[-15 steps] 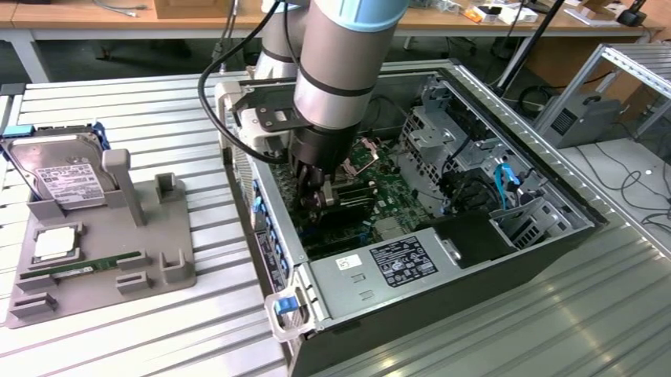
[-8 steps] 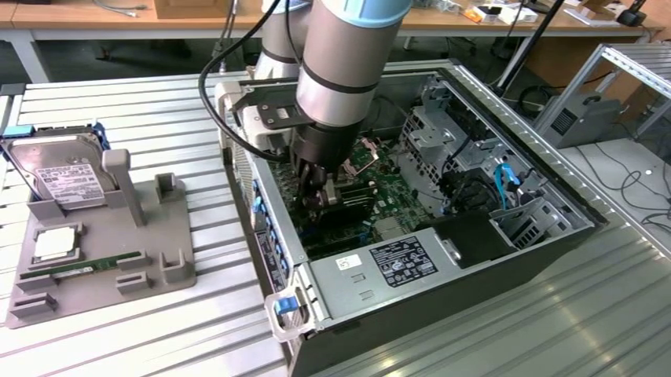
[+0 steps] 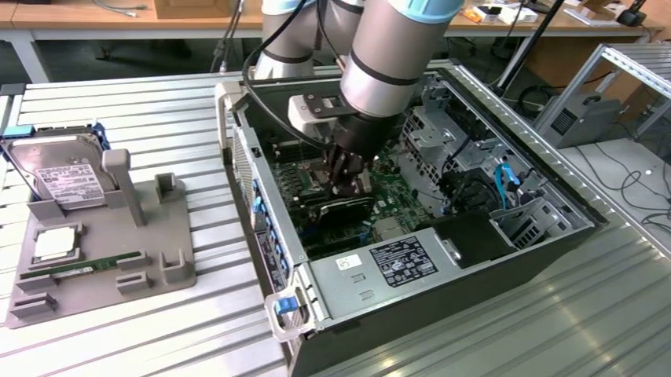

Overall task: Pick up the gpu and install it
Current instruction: 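Press down on the gpu until it lock into place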

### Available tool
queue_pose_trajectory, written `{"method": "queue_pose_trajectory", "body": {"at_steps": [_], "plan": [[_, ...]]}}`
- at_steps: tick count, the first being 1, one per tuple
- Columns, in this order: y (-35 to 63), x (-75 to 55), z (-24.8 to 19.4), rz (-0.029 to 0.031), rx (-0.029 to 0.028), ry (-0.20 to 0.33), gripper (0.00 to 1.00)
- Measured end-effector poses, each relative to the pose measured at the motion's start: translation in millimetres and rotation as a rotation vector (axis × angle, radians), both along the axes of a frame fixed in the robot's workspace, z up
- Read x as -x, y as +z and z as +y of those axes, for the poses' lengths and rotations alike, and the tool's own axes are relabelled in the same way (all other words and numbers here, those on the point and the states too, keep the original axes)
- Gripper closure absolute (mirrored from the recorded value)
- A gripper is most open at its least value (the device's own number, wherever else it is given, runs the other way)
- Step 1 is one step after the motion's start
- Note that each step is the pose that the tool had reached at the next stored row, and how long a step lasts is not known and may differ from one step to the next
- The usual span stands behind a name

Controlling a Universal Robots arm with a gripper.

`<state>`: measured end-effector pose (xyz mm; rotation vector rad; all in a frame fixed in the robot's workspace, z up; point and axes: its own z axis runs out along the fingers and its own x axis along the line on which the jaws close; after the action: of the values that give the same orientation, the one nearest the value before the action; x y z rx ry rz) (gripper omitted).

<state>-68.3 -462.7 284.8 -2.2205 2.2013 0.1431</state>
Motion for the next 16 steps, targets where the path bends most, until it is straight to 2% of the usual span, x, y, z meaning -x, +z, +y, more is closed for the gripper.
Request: {"method": "queue_pose_trajectory", "body": {"at_steps": [3,6,12,16], "plan": [[0.6,-11.7,-0.1,0.0054,-0.005,0.0,0.89],[2.2,-19.4,-0.1,0.0073,-0.0078,0.0,0.89],[13.9,-28.9,-0.1,0.0076,-0.013,0.0,0.89],[27.0,-35.4,-0.1,0.0077,-0.0165,0.0,0.89]]}}
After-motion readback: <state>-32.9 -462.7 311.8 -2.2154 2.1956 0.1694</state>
